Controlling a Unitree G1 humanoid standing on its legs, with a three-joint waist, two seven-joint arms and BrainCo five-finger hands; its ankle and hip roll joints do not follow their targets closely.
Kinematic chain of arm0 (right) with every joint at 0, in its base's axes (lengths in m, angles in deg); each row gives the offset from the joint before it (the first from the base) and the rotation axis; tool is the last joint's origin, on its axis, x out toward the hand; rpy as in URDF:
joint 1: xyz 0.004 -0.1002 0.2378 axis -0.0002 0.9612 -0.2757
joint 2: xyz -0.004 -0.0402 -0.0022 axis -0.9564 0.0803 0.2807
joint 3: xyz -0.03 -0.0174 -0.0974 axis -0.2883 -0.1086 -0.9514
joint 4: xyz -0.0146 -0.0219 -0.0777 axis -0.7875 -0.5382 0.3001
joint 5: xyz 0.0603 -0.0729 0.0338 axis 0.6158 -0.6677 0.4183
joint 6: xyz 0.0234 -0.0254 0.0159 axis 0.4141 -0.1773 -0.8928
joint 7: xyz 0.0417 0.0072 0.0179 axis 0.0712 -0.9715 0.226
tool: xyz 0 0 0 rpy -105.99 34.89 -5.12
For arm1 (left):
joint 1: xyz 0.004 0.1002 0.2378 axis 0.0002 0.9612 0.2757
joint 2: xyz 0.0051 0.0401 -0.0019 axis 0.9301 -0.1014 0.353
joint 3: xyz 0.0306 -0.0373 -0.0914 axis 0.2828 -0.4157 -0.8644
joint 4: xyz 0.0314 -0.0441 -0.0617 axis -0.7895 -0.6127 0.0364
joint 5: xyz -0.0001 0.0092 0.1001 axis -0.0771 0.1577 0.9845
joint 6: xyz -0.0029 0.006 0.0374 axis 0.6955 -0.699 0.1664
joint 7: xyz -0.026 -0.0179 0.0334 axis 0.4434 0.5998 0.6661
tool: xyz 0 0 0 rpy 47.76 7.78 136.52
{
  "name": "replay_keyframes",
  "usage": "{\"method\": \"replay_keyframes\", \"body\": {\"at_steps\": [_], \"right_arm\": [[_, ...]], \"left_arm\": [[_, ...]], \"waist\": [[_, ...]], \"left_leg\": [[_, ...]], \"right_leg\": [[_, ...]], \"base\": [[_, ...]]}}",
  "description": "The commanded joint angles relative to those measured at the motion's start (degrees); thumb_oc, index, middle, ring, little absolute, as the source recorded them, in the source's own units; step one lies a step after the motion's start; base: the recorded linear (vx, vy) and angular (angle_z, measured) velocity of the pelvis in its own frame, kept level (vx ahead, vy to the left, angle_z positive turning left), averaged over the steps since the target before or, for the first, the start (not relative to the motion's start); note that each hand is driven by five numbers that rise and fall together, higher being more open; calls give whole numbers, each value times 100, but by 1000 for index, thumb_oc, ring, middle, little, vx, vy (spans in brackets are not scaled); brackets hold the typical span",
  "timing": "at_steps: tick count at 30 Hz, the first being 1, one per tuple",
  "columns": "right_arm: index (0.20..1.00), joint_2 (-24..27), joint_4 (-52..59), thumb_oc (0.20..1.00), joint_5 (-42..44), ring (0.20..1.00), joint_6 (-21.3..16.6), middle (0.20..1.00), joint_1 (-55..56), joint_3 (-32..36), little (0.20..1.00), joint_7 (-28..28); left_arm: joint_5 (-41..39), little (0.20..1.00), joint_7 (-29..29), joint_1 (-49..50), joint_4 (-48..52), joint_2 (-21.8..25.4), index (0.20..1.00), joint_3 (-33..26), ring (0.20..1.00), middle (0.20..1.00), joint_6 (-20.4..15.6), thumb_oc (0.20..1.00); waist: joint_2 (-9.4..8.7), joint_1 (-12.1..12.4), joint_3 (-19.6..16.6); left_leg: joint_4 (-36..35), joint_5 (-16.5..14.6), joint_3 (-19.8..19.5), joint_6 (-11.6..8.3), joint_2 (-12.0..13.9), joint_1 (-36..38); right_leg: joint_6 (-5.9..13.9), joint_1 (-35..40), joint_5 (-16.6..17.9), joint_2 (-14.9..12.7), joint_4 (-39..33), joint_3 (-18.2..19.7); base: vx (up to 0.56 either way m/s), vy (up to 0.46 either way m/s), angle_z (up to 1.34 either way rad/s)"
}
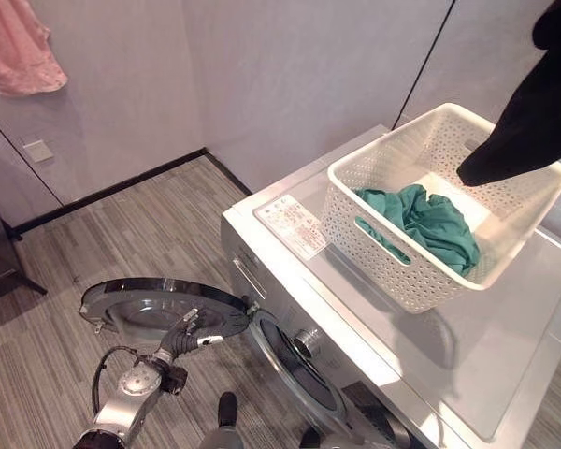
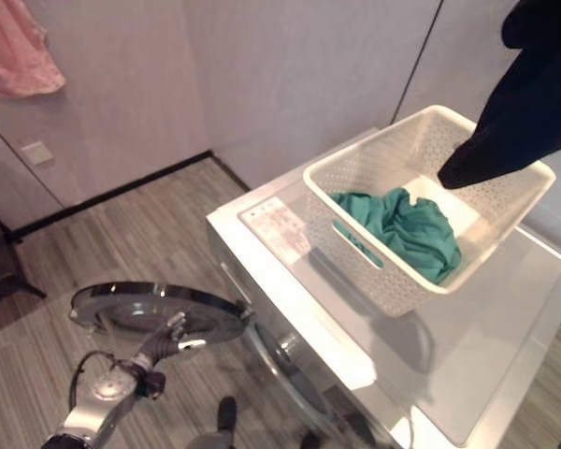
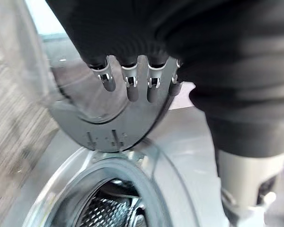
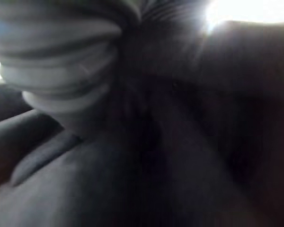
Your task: Grab the laundry basket,head to the washer,open it,put in the laundry and shut it.
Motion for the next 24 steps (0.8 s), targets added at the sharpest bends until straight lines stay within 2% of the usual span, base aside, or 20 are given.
{"method": "replay_keyframes", "body": {"at_steps": [1,2,3,6,8,9,10,11,12,14,15,16,18,19,20,22,24], "right_arm": [[200,112,10,200,114,200,-174,200,-1062,-391,200,358],[200,104,2,200,119,200,-173,200,-1095,-423,200,355],[200,185,205,200,73,200,-161,200,-1123,-386,200,344],[200,125,454,200,-98,200,-126,200,-1117,-350,200,372],[200,-4,675,200,-284,200,-35,200,-1125,-249,200,359],[200,-67,767,200,-348,200,0,200,-1180,-238,200,339],[200,-176,880,200,-446,200,54,200,-1255,-211,200,381],[200,-265,966,200,-463,200,84,200,-1274,-151,200,365],[200,-316,1203,200,-581,200,112,200,-1319,-113,200,377],[200,-413,1322,200,-633,200,98,200,-1245,-17,200,365],[200,-450,1340,200,-644,200,85,200,-1197,43,200,366],[200,-450,1340,200,-644,200,85,200,-1197,43,200,366],[200,-521,1342,200,-638,200,49,200,-1130,116,200,363],[200,-527,1297,200,-622,200,26,200,-1067,151,200,377],[200,-536,1296,200,-622,200,23,200,-1053,161,200,378],[200,-577,1297,200,-621,200,-6,200,-943,276,200,404],[200,-728,1308,200,-627,200,-19,200,-700,405,200,476]], "left_arm": [[161,1000,271,-63,449,464,1000,-246,1000,1000,-459,1000],[162,1000,269,-60,448,453,1000,-254,1000,1000,-461,1000],[217,1000,254,-145,384,411,1000,-171,1000,1000,-496,1000],[298,1000,287,-152,359,398,1000,-141,1000,1000,-518,1000],[333,1000,305,-148,364,388,1000,-171,1000,1000,-519,1000],[337,1000,309,-152,364,400,1000,-187,1000,1000,-511,1000],[305,1000,335,-161,358,423,1000,-233,1000,1000,-497,1000],[284,1000,365,-185,361,431,1000,-295,1000,1000,-492,1000],[306,1000,433,-262,401,519,1000,-398,1000,1000,-469,1000],[319,1000,451,-273,494,615,1000,-500,1000,1000,-478,1000],[336,1000,460,-248,627,664,1000,-563,1000,1000,-493,1000],[336,1000,460,-248,627,664,1000,-563,1000,1000,-493,1000],[399,1000,465,-176,991,790,1000,-723,1000,1000,-564,1000],[458,1000,514,-112,1512,876,1000,-890,1000,1000,-750,1000],[458,1000,512,-78,1545,885,1000,-910,1000,1000,-735,1000],[407,1000,490,-128,2166,939,1000,-1031,1000,1000,-852,1000],[439,1000,528,-451,2947,958,1000,-1049,1000,1000,-932,1000]], "waist": [[-374,153,88],[-364,149,87],[-272,9,31],[-229,-53,21],[-223,-68,65],[-223,-66,77],[-206,-65,126],[-178,-36,172],[-67,11,215],[54,95,235],[70,132,214],[70,132,214],[39,221,109],[-36,335,7],[-47,338,5],[-194,466,-114],[-381,655,-193]], "left_leg": [[867,-1562,-1020,-285,505,302],[853,-1561,-1013,-282,506,313],[886,-1688,-900,-211,402,390],[891,-1838,-808,-52,171,530],[870,-1947,-628,161,-94,640],[861,-1969,-517,235,-178,674],[836,-1979,-333,315,-250,710],[821,-1961,-190,375,-281,738],[752,-1889,26,464,-262,698],[637,-1786,222,511,-194,697],[576,-1697,303,539,-189,671],[576,-1697,303,539,-189,671],[428,-1553,417,573,-204,659],[417,-1505,505,592,-243,613],[416,-1509,516,590,-244,625],[437,-1421,592,596,-306,508],[583,-1329,648,544,-362,263]], "right_leg": [[378,-268,-374,-537,505,776],[381,-272,-381,-539,515,781],[445,-304,-311,-713,637,815],[548,-442,-161,-893,789,1009],[708,-689,189,-1113,861,1319],[767,-780,350,-1181,835,1400],[863,-926,758,-1326,803,1440],[872,-1020,889,-1386,799,1421],[756,-1021,680,-1441,813,1034],[657,-834,386,-1413,1076,580],[626,-750,287,-1387,1292,444],[626,-750,287,-1387,1292,444],[575,-612,55,-1279,1634,352],[576,-363,-192,-1103,1818,291],[576,-360,-201,-1105,1824,302],[585,-65,-342,-912,1766,290],[555,322,-663,-602,1498,428]], "base": [[-25,150,-92],[-6,337,-92],[8,384,-57],[-25,329,-2],[-125,428,-42],[-185,364,-98],[-198,296,-108],[-332,334,-108],[-322,276,-101],[-303,206,-129],[-187,100,-111],[-169,78,-69],[-160,55,-44],[-133,27,-35],[-135,-12,-30],[-172,-86,-40],[-269,-168,-18]]}}
